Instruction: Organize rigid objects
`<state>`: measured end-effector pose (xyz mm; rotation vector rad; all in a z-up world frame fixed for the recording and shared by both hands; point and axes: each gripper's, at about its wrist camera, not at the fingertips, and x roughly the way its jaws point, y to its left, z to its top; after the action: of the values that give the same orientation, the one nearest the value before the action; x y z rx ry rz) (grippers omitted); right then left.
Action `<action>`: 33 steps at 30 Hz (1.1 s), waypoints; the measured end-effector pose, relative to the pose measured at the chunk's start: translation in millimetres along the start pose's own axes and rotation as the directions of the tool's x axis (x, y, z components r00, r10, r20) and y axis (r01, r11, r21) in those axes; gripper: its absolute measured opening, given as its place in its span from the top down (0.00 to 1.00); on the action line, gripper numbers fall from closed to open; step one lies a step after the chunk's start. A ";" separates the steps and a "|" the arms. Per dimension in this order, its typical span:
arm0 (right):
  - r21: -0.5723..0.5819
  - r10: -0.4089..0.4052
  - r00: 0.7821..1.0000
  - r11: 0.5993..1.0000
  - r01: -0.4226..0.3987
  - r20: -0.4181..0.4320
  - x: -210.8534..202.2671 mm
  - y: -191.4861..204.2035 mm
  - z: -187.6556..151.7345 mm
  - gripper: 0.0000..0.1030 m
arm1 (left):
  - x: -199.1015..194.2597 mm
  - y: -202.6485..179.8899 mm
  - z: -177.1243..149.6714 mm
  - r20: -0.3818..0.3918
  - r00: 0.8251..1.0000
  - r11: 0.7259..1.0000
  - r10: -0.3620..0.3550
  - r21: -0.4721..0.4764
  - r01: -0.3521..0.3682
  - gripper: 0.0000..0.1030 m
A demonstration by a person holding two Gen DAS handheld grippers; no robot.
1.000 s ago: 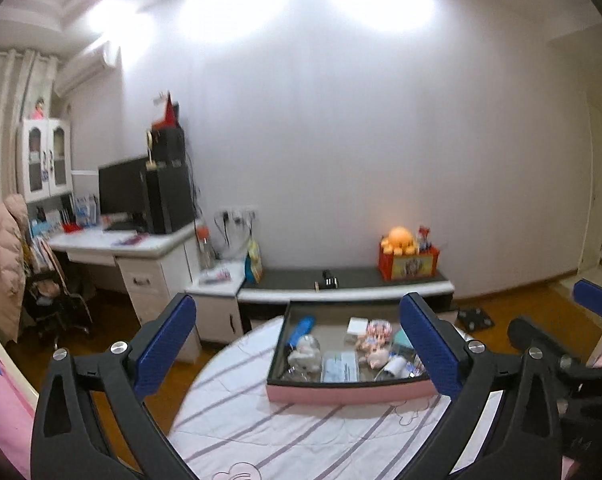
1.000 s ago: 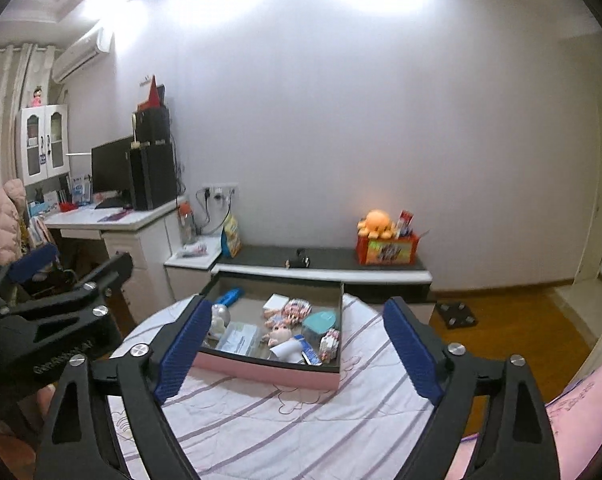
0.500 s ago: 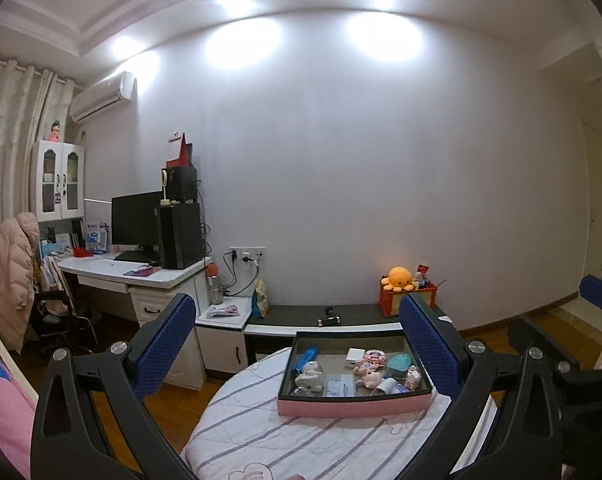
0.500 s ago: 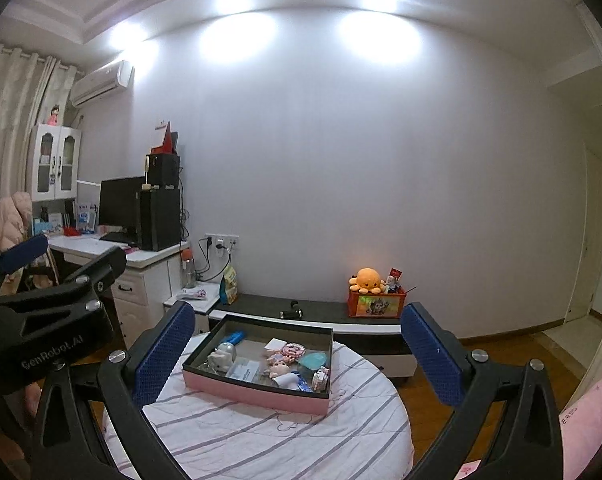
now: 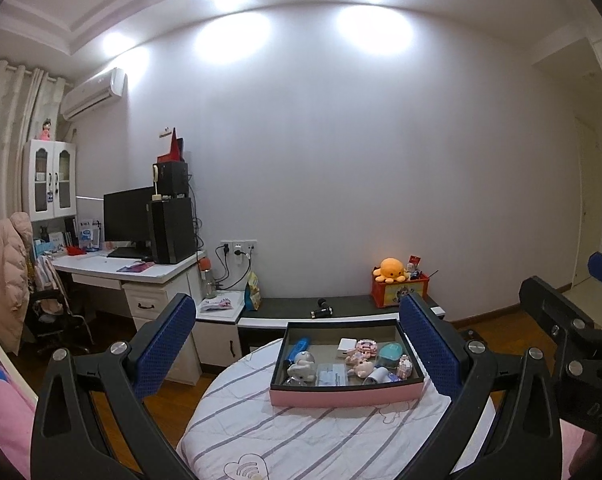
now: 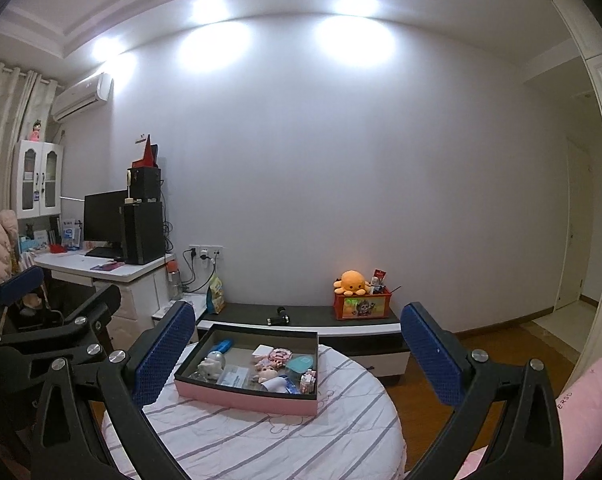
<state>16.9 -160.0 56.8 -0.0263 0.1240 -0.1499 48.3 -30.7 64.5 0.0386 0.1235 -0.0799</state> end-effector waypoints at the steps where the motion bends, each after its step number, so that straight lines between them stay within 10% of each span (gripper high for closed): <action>1: -0.005 -0.008 1.000 1.000 0.008 0.003 -1.1 1.0 0.6 0.00 | 0.3 0.1 -0.4 -0.003 1.000 1.000 -0.001 -0.003 0.001 0.00; 33: -0.034 -0.073 0.997 0.997 0.074 0.031 -8.1 5.2 6.6 0.00 | 2.5 4.8 1.7 -0.002 1.000 1.000 -0.016 -0.005 0.016 0.00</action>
<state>10.6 -153.6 64.1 -0.0680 0.0955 -0.2204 51.3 -26.2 66.1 0.0331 0.1259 -0.0958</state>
